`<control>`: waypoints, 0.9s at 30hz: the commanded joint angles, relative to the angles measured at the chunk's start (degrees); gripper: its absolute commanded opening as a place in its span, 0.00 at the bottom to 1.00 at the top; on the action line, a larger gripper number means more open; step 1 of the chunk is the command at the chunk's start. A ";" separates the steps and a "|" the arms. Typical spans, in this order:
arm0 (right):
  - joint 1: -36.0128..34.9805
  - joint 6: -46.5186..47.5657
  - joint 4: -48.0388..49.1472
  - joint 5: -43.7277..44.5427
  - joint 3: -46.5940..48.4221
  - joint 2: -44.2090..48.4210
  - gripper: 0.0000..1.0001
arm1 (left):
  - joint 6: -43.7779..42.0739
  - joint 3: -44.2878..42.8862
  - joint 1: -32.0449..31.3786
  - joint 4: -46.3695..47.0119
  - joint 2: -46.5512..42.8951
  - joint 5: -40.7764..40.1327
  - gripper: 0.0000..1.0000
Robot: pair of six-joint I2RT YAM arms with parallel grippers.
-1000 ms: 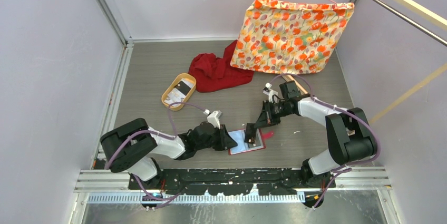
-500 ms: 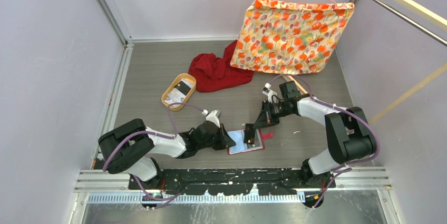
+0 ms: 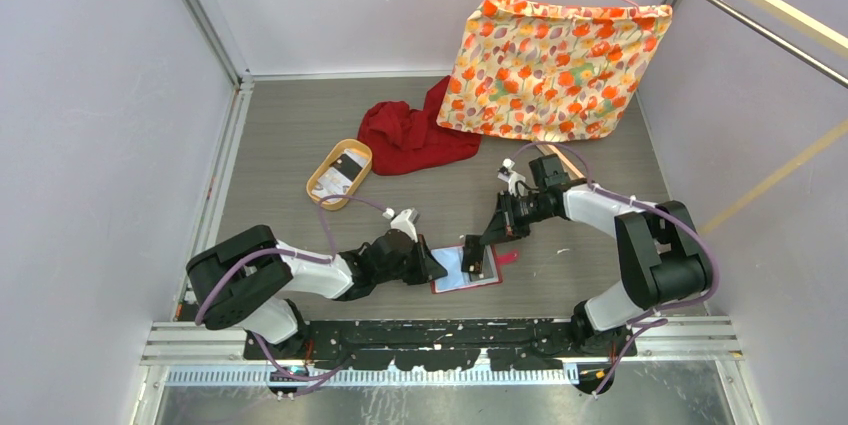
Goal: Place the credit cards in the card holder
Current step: Insert the credit card into the card holder.
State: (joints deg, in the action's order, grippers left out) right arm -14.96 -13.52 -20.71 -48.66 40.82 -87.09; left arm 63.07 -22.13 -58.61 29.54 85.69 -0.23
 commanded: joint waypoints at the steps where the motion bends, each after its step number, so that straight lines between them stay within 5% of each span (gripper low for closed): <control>1: -0.33 -0.34 0.52 1.12 0.49 -0.80 0.01 | -0.69 0.33 -0.07 -3.06 -0.21 -2.24 0.01; 27: -3.72 -0.87 0.66 -1.66 2.36 -7.56 0.01 | -1.22 1.87 -0.01 1.55 -0.17 -0.74 0.00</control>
State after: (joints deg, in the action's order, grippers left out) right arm -18.06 -14.15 -20.67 -49.32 41.04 -93.45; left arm 62.96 -21.39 -58.61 31.07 85.69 -0.16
